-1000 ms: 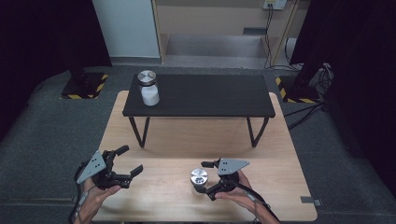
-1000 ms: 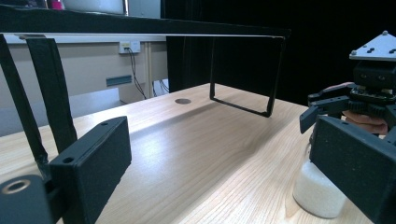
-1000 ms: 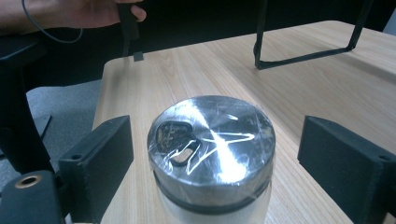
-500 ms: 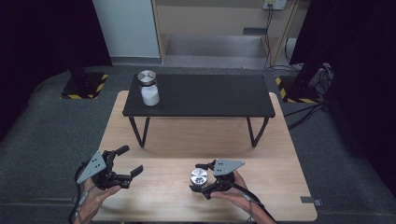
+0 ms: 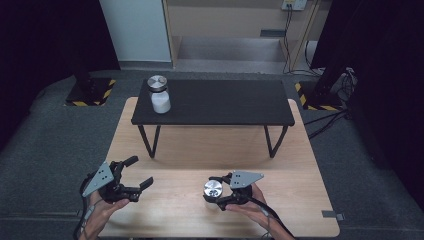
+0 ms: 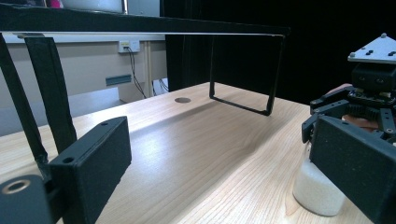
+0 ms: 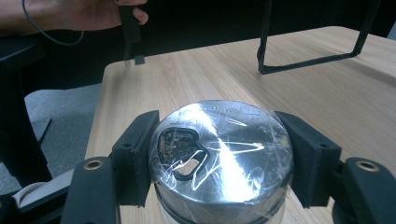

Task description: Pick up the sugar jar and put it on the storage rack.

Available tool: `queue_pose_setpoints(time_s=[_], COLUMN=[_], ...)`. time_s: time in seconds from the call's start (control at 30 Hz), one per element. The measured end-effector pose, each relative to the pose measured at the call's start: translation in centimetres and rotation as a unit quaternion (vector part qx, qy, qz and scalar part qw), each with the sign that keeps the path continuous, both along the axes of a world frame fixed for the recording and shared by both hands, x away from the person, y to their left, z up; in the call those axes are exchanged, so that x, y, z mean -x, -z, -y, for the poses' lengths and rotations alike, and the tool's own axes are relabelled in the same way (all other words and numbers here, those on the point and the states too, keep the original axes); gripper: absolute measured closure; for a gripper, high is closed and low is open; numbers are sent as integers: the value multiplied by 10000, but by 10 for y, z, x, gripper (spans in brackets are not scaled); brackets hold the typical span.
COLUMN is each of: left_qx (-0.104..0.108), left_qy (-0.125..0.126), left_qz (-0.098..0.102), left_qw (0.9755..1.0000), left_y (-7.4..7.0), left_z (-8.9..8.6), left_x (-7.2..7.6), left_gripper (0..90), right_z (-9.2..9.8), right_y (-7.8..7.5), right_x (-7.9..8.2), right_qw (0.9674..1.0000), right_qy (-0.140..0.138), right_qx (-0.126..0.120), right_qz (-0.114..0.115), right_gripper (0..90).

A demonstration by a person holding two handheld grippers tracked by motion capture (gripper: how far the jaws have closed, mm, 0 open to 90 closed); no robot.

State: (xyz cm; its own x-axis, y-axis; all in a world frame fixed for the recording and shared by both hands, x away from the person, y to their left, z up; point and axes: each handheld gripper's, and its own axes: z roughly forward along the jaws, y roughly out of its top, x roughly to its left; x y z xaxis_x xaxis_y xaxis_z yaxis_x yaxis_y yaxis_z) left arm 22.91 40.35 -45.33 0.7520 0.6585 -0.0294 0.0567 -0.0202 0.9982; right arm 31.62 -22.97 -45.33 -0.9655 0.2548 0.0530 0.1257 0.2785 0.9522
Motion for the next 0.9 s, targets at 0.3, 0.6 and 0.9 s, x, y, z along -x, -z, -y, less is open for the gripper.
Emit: queue_pose_setpoints(time_s=[0.3, 0.6, 0.9], left_qx=[4, 12, 29], left_qy=[12, 16, 11], left_qz=[-5, -17, -35], left_qw=[10000, 10000, 10000], left_y=[0, 0, 1], left_z=[0, 0, 1], left_x=[0, 0, 0], left_gripper=[42, 42, 42], right_z=[-1, 9, 30], right_y=[-7, -32, -67], right_x=[7, 12, 17], right_qw=[9999, 9992, 9965], right_qy=[150, 391, 757], right_qx=[54, -81, -344], right_qz=[23, 54, 52], right_gripper=[349, 349, 349])
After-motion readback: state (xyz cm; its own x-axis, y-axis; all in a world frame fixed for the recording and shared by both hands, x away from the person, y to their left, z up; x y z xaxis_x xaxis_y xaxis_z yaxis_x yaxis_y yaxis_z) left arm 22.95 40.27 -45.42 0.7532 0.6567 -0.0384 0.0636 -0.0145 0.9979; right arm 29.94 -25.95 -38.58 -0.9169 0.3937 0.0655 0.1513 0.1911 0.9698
